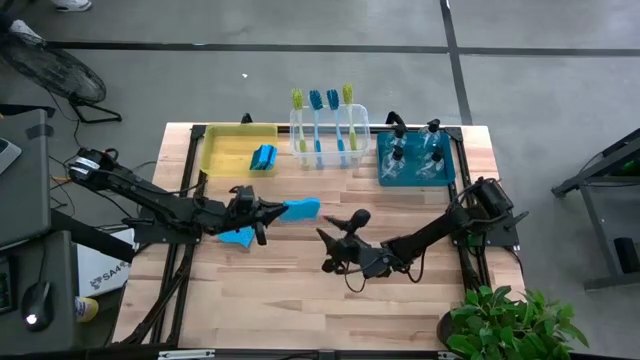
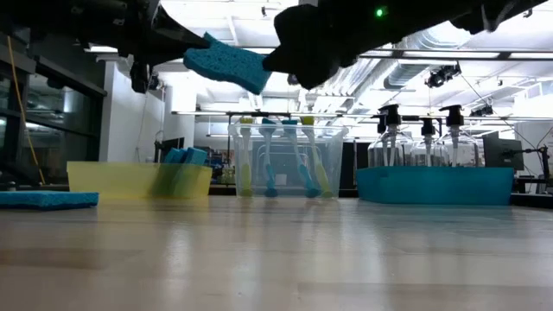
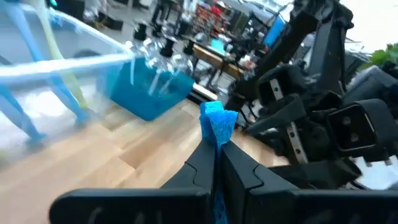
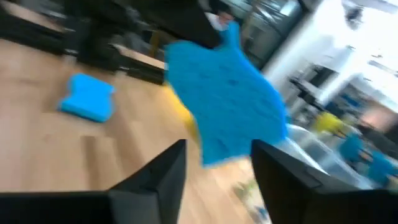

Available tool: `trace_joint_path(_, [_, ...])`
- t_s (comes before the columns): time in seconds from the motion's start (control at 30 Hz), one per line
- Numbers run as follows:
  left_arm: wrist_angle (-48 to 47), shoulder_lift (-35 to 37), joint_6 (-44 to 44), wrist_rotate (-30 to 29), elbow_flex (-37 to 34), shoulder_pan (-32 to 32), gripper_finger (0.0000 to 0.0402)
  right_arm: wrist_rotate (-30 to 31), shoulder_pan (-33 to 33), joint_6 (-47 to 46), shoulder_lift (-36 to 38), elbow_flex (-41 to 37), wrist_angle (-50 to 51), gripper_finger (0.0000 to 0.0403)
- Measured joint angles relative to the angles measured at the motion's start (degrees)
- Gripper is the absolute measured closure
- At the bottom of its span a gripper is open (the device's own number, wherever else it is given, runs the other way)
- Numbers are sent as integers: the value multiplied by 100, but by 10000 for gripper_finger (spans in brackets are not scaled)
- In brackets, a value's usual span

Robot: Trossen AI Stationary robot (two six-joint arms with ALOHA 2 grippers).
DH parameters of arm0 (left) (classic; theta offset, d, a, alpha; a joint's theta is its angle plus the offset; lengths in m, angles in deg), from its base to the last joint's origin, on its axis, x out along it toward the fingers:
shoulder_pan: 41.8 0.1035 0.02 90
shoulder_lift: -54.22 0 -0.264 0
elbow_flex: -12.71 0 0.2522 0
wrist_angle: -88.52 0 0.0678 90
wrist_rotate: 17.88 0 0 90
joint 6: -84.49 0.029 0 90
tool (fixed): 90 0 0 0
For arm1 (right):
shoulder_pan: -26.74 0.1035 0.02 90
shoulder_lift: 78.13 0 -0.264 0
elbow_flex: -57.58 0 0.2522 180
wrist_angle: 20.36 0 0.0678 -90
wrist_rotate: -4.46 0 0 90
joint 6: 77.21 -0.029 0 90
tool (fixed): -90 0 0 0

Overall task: Pick & Place Kitchen Sink Supplies
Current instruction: Put the blue sponge into the yellow bin

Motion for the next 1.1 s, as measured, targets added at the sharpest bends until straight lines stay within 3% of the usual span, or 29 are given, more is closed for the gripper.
trace_joint_path(0.2, [-310,531,360,-879,2,0,398,975,192,281,19,1,80,179])
trace_joint_path(0.53, [-1537,1640,652,-2526,207,4,399,1028,258,198,19,0,176,176])
trace_joint_path(0.87, [-4460,1911,552,-3103,1874,4,399,1021,256,-86,19,1,287,178])
trace_joint_path(1.1, [-6649,1913,-248,-2991,3129,260,399,1019,281,-99,19,0,310,176])
